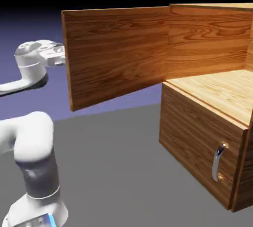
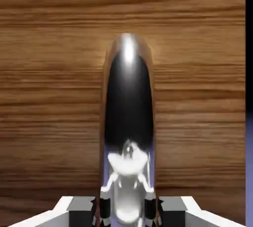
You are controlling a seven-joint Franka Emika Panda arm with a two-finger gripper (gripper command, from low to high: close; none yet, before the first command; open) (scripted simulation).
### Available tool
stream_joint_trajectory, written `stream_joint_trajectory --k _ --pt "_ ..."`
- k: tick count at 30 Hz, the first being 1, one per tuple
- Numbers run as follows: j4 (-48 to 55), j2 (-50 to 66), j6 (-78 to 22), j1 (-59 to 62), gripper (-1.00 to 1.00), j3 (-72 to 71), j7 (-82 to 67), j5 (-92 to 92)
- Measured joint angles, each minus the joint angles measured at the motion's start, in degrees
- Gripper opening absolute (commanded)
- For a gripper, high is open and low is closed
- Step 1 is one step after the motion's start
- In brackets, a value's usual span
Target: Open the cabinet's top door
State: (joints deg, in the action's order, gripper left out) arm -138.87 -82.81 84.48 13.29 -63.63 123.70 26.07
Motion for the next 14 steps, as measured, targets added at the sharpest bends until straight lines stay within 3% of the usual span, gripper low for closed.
stream_joint_trajectory --k 14 --pt "29.1 1.1 -22.0 22.0 -1.00 -8.7 -3.9 -4.8"
